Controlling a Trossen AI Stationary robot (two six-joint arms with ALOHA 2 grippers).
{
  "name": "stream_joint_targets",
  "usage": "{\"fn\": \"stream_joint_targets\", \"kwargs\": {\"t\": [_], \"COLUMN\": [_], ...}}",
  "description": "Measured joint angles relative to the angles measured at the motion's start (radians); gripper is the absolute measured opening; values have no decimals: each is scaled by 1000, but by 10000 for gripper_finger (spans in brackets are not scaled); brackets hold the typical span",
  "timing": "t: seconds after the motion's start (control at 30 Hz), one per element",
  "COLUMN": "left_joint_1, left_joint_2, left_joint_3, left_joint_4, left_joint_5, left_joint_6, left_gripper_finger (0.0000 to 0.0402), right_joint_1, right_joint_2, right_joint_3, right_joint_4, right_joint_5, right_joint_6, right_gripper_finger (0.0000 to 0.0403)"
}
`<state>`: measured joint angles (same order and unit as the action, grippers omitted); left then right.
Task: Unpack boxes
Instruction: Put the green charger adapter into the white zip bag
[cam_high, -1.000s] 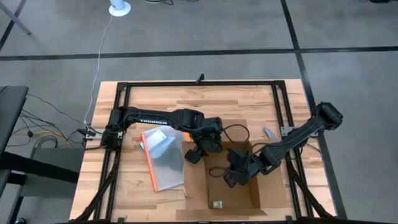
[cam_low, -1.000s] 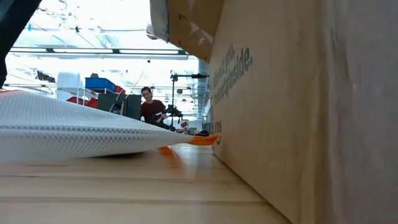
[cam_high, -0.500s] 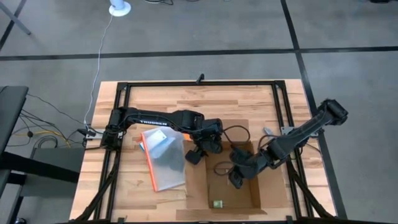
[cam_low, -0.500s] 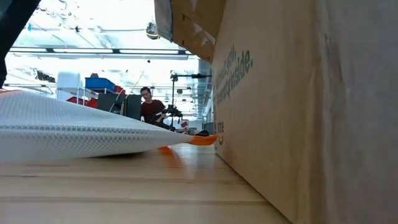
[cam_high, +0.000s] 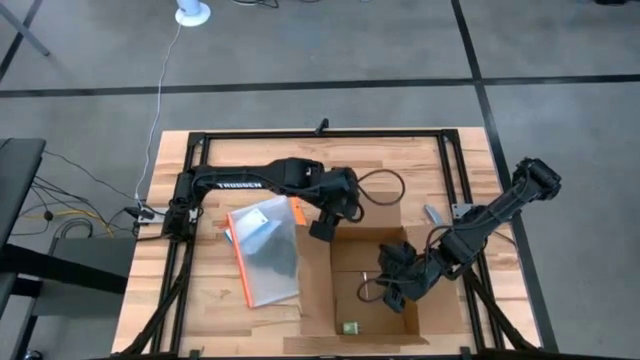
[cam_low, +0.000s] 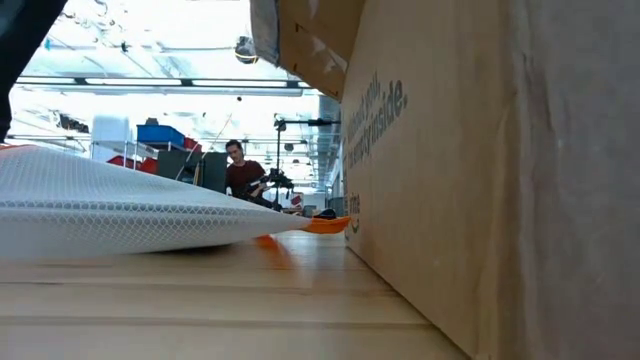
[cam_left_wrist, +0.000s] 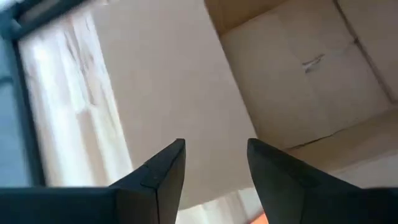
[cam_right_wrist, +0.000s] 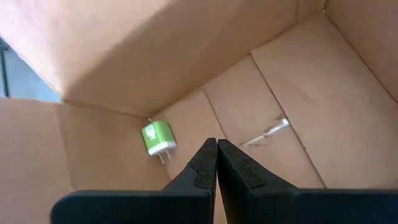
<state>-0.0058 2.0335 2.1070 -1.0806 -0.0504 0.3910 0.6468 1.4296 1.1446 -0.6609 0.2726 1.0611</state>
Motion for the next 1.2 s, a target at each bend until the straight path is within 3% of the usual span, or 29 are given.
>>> {"fn": "stream_joint_targets", "kwargs": {"t": [0.37,0.73,0.9,1.03,1.2], "left_joint_1": [-16,-52,-26,-26,-20], "left_joint_2": [31,32,30,30,30], "left_joint_3": [-33,-232,-246,-246,-247], "left_joint_4": [17,187,205,224,211], "left_joint_5": [18,-169,-91,-76,-40], "left_joint_6": [-110,-111,-143,-122,-93], "left_gripper_finger": [223,222,219,182,43], "right_joint_1": [68,80,80,80,80], "right_joint_2": [-1,-1,-1,-1,-1], "right_joint_3": [-8,-8,-8,-8,-8], "right_joint_4": [-13,-16,-15,-12,-10], "right_joint_5": [71,88,97,97,97], "right_joint_6": [-13,-15,-15,-15,-15], "right_gripper_finger": [0,0,0,0,0]}}
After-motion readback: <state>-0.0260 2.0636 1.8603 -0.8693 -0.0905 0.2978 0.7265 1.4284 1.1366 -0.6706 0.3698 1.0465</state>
